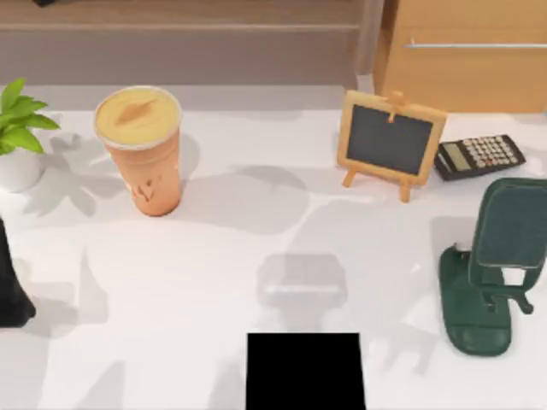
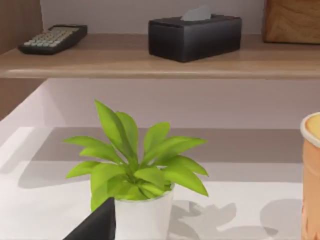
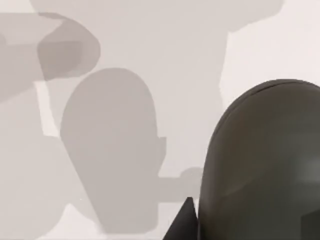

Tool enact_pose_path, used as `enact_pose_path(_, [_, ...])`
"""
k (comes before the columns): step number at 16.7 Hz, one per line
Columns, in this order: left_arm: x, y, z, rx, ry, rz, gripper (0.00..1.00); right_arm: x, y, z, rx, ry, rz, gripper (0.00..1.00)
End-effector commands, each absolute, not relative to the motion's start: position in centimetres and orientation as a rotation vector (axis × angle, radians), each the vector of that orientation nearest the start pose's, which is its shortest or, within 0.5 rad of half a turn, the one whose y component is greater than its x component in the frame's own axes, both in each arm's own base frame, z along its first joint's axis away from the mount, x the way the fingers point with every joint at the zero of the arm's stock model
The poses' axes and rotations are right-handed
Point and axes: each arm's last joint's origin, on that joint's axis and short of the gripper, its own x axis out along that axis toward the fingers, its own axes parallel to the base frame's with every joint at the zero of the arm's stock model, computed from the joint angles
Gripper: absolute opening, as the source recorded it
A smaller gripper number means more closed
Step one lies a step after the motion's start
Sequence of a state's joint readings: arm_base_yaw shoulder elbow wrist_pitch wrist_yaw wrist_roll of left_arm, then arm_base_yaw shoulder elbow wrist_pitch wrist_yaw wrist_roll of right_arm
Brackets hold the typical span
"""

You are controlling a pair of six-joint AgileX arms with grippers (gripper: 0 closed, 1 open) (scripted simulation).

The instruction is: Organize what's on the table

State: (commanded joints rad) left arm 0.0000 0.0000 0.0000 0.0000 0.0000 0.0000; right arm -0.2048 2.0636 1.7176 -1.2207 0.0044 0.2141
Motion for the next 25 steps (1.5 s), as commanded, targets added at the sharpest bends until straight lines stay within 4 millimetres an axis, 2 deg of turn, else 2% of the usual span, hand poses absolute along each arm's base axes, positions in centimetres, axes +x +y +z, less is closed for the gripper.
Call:
enact_pose_path(2, [10.6,-0.1,16.0,0.000,0.000,0.000,1.00,39.4,-7.7,21.5,0.320,1.535,-0.324,0.00])
enact_pose_path(7, [10.6,-0.1,16.0,0.000,0.000,0.000,1.00,39.5,-7.4,21.4,0.308,1.532,-0.313,0.00])
enact_pose_path(10, [10.6,-0.1,16.0,0.000,0.000,0.000,1.00,40.2,-4.8,22.8,0.194,1.474,-0.210,0.00])
enact_pose_path(13, [10.6,-0.1,16.0,0.000,0.000,0.000,1.00,40.8,0.3,25.2,-0.022,1.369,-0.015,0.00])
enact_pose_path(17, [10.6,-0.1,16.0,0.000,0.000,0.000,1.00,39.8,9.2,28.2,-0.406,1.181,0.327,0.00])
enact_pose_path(21, [10.6,-0.1,16.0,0.000,0.000,0.000,1.00,36.5,18.1,29.3,-0.851,0.965,0.710,0.00])
enact_pose_path(25, [10.6,-0.1,16.0,0.000,0.000,0.000,1.00,31.9,25.1,27.8,-1.295,0.734,1.095,0.00])
